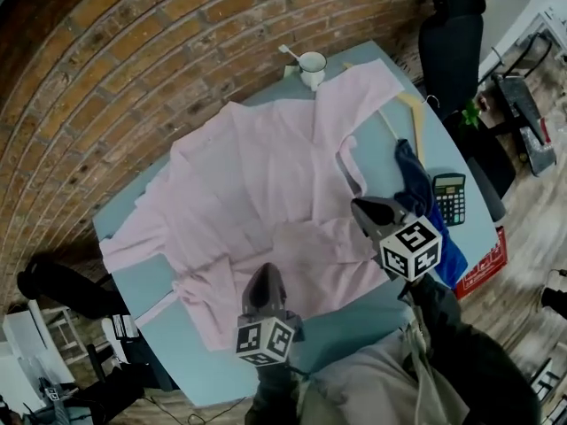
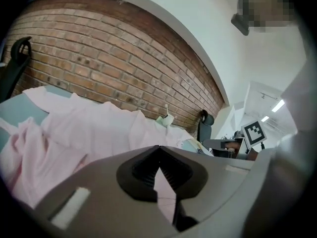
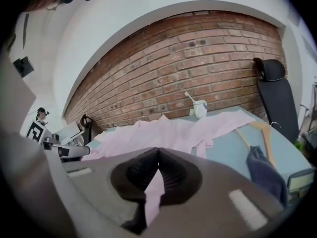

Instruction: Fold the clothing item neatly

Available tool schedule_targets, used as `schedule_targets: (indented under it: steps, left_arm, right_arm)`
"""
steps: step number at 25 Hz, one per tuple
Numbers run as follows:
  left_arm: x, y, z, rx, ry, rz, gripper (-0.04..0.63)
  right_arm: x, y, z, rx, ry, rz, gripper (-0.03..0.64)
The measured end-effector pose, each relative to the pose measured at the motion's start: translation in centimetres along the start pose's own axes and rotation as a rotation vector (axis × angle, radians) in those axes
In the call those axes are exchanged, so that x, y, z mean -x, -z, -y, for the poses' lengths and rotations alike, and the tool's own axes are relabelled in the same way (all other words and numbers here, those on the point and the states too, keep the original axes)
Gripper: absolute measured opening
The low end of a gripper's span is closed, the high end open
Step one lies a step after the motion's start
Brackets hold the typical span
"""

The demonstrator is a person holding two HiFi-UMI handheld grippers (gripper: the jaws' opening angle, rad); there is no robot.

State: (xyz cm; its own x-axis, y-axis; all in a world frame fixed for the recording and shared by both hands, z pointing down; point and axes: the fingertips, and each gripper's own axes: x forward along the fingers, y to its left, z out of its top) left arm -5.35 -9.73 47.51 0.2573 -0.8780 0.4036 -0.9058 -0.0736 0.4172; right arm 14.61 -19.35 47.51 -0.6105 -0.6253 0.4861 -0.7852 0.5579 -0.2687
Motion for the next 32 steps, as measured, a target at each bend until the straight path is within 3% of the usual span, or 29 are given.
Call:
schedule_targets:
  steps: [3,6,10,12,14,18,21,23,26,27,29,31,32]
  left_arm:
    - [-3.2,-0.9,1.4,-0.015,0.056,-0.021,0.008]
    - [-5.6,-2.1,1.7,-0.008,0.074,-0.009,0.008]
    - [-8.5,-2.4,1.9,0.016,0.064,0.000,0.008]
    - [-9.5,-1.9,2.3,0.020,0.070,-0.015,0.008]
    - [-10.3,-1.3,2.5,0.027,0.073,-0.031,0.008]
    - [-11.4,-0.3,2.4,0.028,0.066,-0.055,0.008]
    - [-11.6,0.3,1.9,0.037,0.059,-0.064,0.008]
    - [-11.6,0.4,1.4,0.043,0.052,-0.066,0.008]
    - [-11.5,0.4,1.0,0.055,0.045,-0.072,0.008]
    - [-11.4,0.3,0.9,0.060,0.046,-0.073,0.008]
    - [-11.2,0.2,0.7,0.073,0.050,-0.071,0.008]
    - [-10.7,-0.1,0.4,0.091,0.056,-0.063,0.008]
    - [-10.3,-0.4,0.2,0.102,0.058,-0.056,0.008]
  right_arm:
    - [-1.3,-2.2,5.6,-0.063,0.091,0.053,0.002]
    - [-4.0,-3.7,13.0,-0.214,0.137,0.036,0.008]
    - [-8.0,-4.6,20.7,-0.479,0.140,0.017,0.151]
    - [-9.8,-4.6,22.9,-0.555,0.137,0.004,0.178]
    - [-11.4,-4.7,24.3,-0.601,0.136,-0.010,0.187]
    - [-14.0,-4.1,26.3,-0.599,0.169,-0.091,0.187]
    - [-15.4,-4.1,27.3,-0.616,0.175,-0.096,0.187]
    - [-16.2,-4.5,27.7,-0.590,0.191,-0.114,0.180]
    - [-16.6,-4.7,28.4,-0.433,0.264,-0.166,0.049]
    - [-16.4,-5.1,28.3,-0.375,0.277,-0.154,0.014]
    - [-15.2,-6.9,26.7,-0.270,0.266,-0.058,0.012]
    - [-12.9,-10.0,23.3,-0.064,0.263,0.057,0.012]
    - [-11.6,-11.6,20.8,0.110,0.271,0.092,0.012]
